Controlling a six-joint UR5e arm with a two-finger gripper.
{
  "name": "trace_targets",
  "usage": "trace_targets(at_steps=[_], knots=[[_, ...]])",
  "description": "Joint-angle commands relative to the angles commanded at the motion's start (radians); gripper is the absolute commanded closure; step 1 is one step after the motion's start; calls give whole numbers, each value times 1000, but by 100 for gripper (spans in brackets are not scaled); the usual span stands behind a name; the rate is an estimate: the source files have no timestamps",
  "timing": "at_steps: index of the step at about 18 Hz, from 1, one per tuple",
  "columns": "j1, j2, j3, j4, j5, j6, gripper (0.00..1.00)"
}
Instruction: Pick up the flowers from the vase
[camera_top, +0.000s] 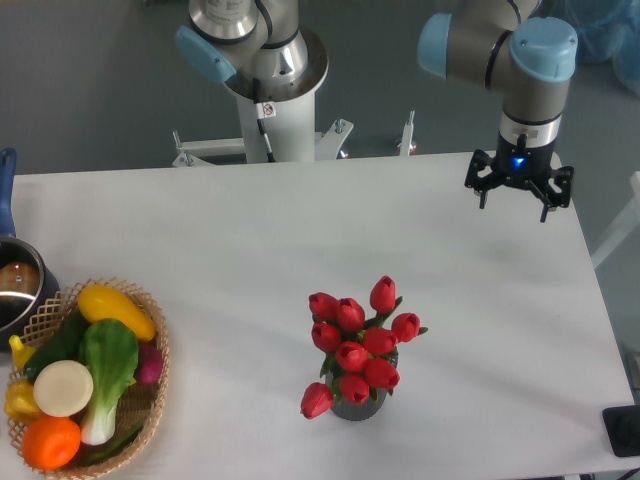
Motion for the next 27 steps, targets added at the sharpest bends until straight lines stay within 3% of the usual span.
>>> trace_targets(at_steps=[6,10,12,14,20,22,27], knots=[[-9,2,2,2,-17,0,0],[-5,-2,-21,6,-116,-11,0],[5,5,-75,11,-201,-35,0],[8,12,-87,31,-328,-41,0],[0,-3,-94,34,-834,-44,0],[8,-14,-94,32,-915,-43,0],[-11,5,-123,35,-998,-40,0]])
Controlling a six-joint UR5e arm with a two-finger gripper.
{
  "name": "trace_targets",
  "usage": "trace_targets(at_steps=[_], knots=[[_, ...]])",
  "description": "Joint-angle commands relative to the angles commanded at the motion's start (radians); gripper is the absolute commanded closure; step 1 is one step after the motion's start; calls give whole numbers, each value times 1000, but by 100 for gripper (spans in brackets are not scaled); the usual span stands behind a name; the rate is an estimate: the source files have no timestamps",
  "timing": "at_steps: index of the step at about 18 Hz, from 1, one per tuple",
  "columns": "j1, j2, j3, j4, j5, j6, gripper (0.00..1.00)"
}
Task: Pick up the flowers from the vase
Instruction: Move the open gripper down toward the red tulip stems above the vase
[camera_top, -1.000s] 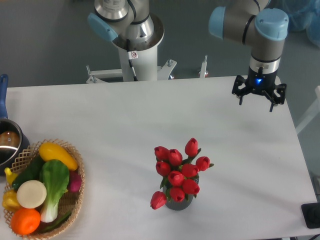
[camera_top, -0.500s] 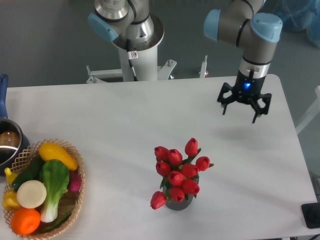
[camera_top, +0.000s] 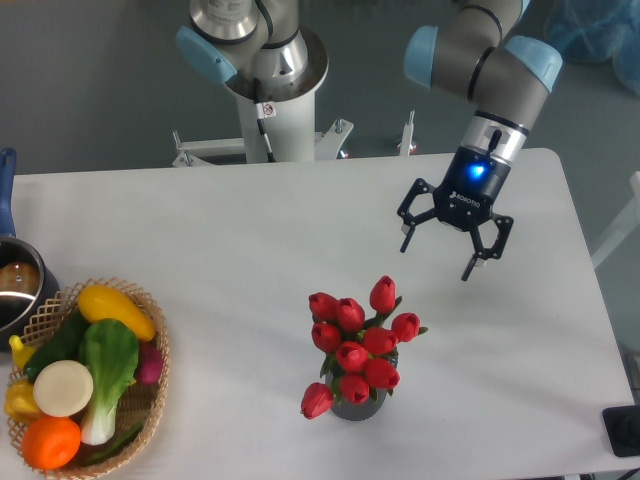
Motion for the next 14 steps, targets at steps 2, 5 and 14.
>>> trace_targets(at_steps=[2,5,14], knots=[[-41,-14,17,2,-74,5,0],[-72,-73,75,3,-127,5,0],[-124,-153,190,2,-157,-1,0]])
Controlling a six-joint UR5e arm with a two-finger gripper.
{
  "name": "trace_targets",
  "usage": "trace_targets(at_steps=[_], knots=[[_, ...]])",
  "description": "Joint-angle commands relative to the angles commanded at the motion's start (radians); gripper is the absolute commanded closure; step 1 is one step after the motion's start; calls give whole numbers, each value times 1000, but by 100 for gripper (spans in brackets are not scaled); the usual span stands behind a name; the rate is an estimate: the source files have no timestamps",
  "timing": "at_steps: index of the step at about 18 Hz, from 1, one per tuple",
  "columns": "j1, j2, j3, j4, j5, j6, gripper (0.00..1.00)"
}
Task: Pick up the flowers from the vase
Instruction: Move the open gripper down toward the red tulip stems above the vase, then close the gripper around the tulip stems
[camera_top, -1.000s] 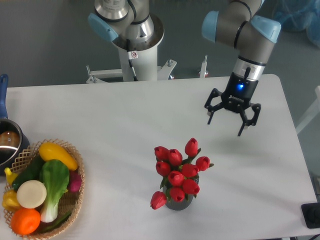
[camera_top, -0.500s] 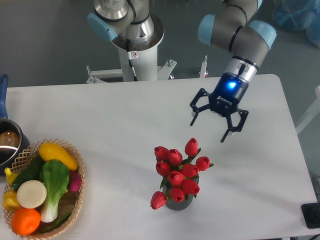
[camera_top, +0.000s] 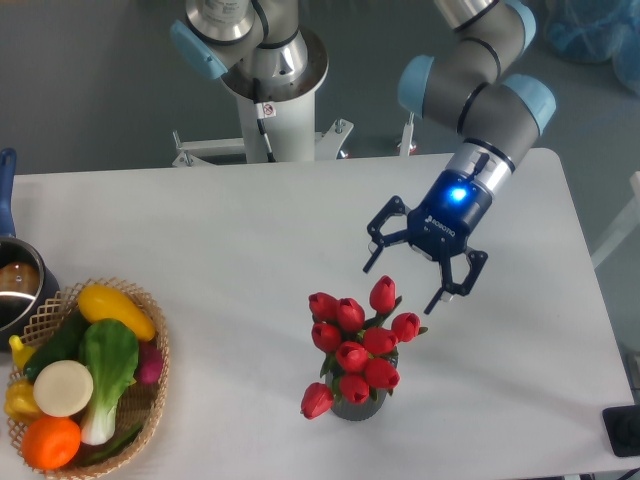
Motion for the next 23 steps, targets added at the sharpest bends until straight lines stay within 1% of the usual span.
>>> trace_targets(at_steps=[2,4,6,9,12,15,21,23], knots=[[-31,-11,8,3,-3,2,0],[-38,-23,9,5,-3,5,0],[-51,-43,26,5,-3,5,0],[-52,-45,29,6,-3,5,0],[-54,-72,52,12,-3,6,0],[-61,-74,57,14,-2,6,0],[-60,-74,58,14,-3,3,53],[-60,-77,63,14,-2,6,67]])
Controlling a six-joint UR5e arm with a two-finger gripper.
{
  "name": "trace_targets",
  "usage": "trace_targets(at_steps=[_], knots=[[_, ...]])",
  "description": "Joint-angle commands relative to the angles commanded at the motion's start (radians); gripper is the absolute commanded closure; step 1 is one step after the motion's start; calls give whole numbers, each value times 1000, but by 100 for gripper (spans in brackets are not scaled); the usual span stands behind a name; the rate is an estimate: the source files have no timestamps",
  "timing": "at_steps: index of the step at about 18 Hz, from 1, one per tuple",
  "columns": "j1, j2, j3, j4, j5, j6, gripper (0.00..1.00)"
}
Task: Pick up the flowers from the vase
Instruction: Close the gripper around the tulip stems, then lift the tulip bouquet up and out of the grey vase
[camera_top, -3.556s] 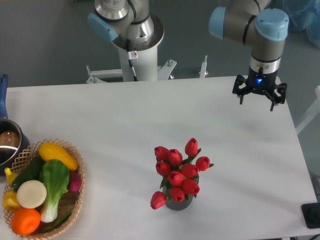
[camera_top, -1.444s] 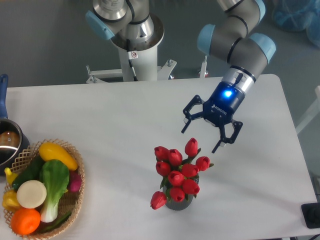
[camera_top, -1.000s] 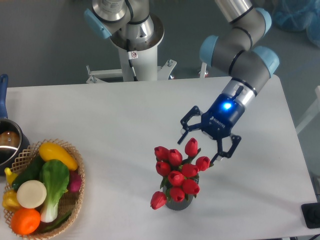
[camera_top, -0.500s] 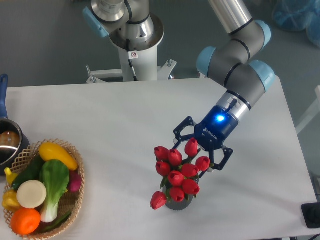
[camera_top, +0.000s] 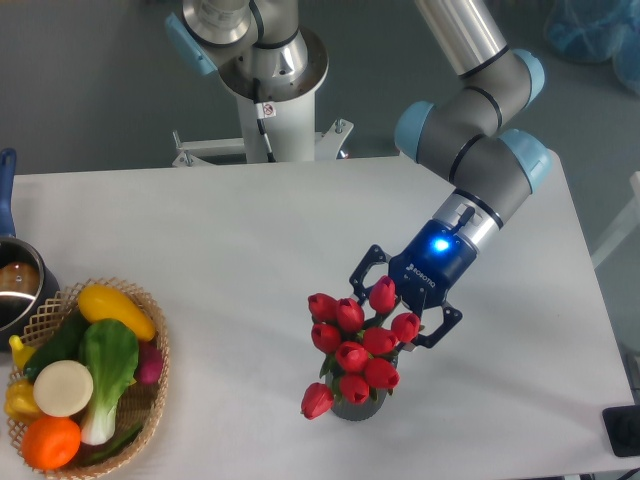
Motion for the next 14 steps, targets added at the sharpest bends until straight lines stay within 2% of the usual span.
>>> trace_targets(at_steps=[1,6,11,14], knots=[[0,-5,5,0,0,0,71],[2,-15,34,0,0,-2,71],[14,17,34,0,-3,-23,71],[15,43,35,0,-3,-95,71]])
